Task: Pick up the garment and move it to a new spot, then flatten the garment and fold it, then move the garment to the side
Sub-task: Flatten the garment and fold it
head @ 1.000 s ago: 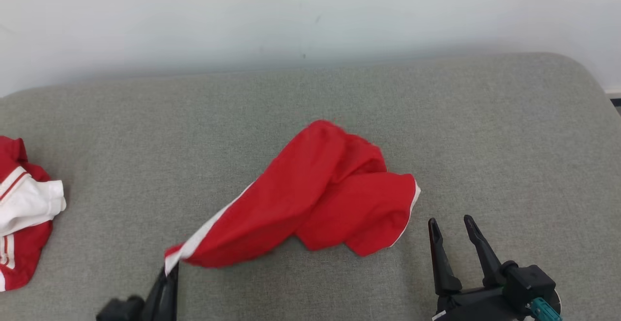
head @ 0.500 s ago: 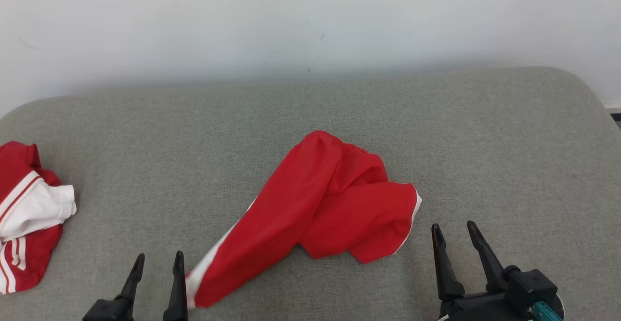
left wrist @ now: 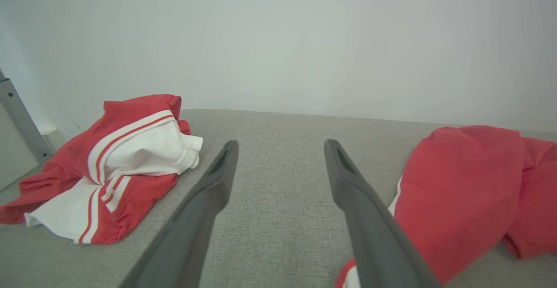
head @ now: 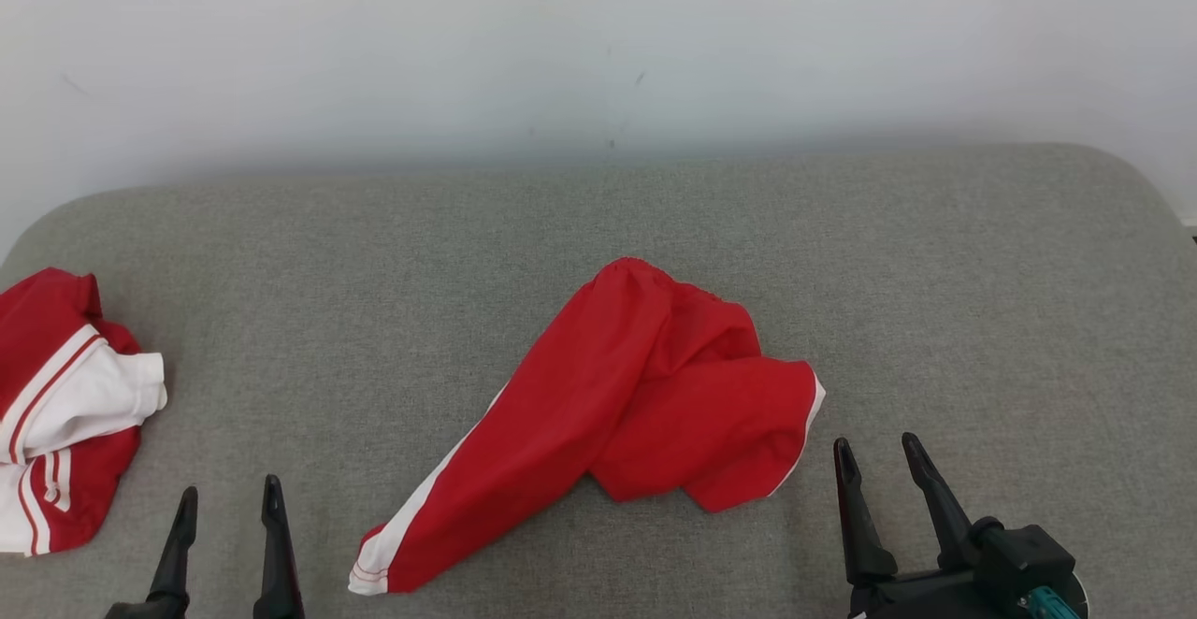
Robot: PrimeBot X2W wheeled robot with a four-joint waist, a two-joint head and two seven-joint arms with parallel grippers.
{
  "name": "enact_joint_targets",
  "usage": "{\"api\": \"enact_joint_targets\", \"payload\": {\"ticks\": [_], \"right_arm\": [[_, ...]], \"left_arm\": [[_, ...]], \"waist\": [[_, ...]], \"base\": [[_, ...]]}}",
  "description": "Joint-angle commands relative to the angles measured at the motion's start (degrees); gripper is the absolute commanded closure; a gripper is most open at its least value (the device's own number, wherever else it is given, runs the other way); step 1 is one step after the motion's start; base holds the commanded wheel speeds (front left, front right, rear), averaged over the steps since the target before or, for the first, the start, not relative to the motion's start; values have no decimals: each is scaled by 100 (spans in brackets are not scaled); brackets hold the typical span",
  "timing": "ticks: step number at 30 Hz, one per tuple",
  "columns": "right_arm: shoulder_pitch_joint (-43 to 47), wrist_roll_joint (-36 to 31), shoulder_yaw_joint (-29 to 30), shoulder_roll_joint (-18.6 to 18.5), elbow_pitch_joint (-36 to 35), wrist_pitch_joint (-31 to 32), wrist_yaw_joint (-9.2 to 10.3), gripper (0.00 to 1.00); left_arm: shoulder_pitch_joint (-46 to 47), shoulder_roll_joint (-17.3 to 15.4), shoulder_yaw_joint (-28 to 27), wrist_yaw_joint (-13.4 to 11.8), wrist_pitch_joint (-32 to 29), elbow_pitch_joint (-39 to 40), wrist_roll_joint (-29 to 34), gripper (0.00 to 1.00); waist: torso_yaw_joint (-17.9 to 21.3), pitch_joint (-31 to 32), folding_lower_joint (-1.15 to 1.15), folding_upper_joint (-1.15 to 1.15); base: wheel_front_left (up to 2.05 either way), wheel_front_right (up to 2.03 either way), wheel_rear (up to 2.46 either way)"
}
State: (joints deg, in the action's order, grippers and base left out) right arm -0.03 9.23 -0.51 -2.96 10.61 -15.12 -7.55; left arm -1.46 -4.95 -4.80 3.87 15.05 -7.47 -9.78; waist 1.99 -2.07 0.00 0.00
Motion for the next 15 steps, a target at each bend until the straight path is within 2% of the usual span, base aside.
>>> {"api": "enact_joint_targets", "payload": {"ticks": [1,10,15], "right_arm": [[18,20,-15,16,14,-5,13,0],[-557,-190,-281,-108,288,-4,13,0],[-1532,-248,-639,-371,820,248,13,0]], "left_arm": [[-81,27,-51,2,19,-3,93,0],[17,122,-171,103,19,-96,246,0],[105,173,-62,155,19,-141,262,0]], "waist": [[-18,4,0,0],[-147,6,0,0],[-360,24,0,0]], "base": [[0,0,0],[0,0,0],[0,0,0]]}}
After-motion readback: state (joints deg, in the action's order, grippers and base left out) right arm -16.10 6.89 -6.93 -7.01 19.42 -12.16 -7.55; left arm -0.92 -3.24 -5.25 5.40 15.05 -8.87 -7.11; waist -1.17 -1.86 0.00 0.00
